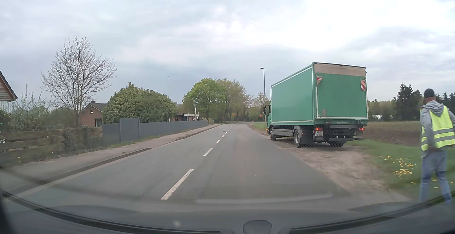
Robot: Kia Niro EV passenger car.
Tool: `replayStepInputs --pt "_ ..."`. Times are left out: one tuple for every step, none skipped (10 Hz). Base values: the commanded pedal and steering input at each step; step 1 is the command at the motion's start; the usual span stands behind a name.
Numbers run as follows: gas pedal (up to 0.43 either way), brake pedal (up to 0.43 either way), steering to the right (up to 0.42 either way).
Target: Follow the waypoints while adhering to traffic rules and regulations
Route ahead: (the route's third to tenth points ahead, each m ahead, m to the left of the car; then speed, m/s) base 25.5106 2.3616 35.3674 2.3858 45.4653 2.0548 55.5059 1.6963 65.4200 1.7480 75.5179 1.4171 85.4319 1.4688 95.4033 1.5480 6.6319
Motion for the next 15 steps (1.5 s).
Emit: replayStepInputs --pt "0.15 0.0 -0.001" --pt "0.15 0.0 -0.001" --pt "0.15 0.0 -0.001" --pt "0.15 0.0 -0.001" --pt "0.15 0.0 -0.001" --pt "0.15 0.0 -0.001" --pt "0.15 0.0 -0.001" --pt "0.15 0.0 0.0" --pt "0.15 0.0 0.001" --pt "0.15 0.0 0.001" --pt "0.15 0.0 0.001" --pt "0.15 0.0 0.001" --pt "0.15 0.0 0.001" --pt "0.15 0.0 0.002" --pt "0.15 0.0 0.002"
